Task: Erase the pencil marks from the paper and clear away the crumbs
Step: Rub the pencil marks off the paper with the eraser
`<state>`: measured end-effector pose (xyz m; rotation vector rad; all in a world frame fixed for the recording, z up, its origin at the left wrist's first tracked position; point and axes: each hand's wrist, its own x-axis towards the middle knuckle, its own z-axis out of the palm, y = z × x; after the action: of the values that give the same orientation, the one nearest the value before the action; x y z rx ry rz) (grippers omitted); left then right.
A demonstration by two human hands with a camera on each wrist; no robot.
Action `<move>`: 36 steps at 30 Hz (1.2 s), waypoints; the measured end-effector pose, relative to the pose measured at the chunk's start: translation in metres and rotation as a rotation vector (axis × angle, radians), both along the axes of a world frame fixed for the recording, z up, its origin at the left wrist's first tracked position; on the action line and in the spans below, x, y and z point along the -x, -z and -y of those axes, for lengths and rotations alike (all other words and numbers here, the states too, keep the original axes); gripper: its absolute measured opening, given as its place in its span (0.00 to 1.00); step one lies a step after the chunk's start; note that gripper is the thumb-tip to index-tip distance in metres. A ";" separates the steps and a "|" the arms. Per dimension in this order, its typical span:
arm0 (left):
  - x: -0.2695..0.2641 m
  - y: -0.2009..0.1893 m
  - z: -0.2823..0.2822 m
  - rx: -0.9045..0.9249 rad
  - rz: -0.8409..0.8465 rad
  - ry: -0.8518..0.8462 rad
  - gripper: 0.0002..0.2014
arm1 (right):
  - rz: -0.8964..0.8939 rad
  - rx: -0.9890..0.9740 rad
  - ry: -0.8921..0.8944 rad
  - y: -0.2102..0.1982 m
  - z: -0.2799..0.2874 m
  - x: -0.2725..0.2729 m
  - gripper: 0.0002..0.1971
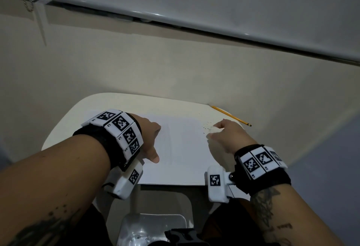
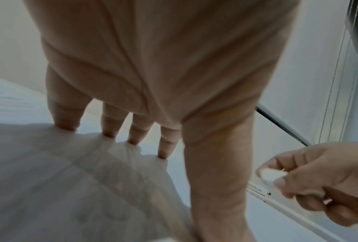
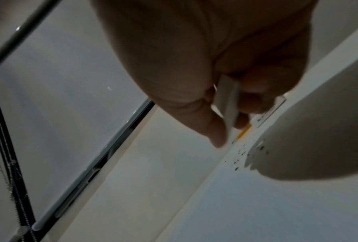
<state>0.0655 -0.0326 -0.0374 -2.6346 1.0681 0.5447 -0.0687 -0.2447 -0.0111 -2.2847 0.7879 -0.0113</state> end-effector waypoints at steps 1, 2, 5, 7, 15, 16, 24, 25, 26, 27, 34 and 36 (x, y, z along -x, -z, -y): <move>-0.001 0.000 0.000 0.003 -0.002 0.006 0.37 | -0.051 0.033 -0.039 -0.001 0.000 0.001 0.12; -0.001 0.000 -0.001 0.009 -0.002 0.015 0.39 | -0.088 0.068 -0.072 -0.002 0.001 0.001 0.16; -0.001 0.001 -0.002 0.015 -0.003 0.029 0.41 | -0.079 0.094 -0.074 -0.004 0.002 0.002 0.15; -0.001 0.001 -0.003 0.008 -0.010 0.020 0.40 | -0.152 0.120 -0.101 -0.005 0.001 0.006 0.14; -0.002 0.000 -0.002 0.004 -0.025 0.020 0.43 | -0.124 0.070 -0.031 -0.001 0.001 0.024 0.08; -0.003 0.001 -0.002 0.003 -0.016 0.025 0.44 | -0.154 0.065 -0.031 0.002 0.000 0.028 0.09; 0.000 -0.003 0.001 -0.010 -0.035 0.019 0.37 | -0.205 0.170 -0.109 0.004 -0.026 0.034 0.19; 0.000 -0.003 0.001 -0.014 -0.039 0.022 0.40 | -0.204 0.165 -0.128 0.005 -0.030 0.033 0.20; -0.001 -0.003 0.001 -0.017 -0.034 0.024 0.42 | -0.200 0.153 -0.140 0.007 -0.034 0.032 0.20; 0.000 -0.003 0.001 -0.014 -0.026 0.022 0.43 | -0.194 0.138 -0.138 0.008 -0.037 0.030 0.20; 0.006 -0.002 -0.005 0.028 0.014 0.014 0.34 | -0.120 0.040 -0.062 0.009 -0.037 0.032 0.23; 0.007 -0.002 -0.006 0.033 0.021 0.017 0.35 | -0.061 -0.035 -0.015 0.009 -0.033 0.035 0.20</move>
<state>0.0589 -0.0262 -0.0352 -2.6514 1.1012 0.4995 -0.1039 -0.2120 -0.0202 -2.2670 0.7957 0.0788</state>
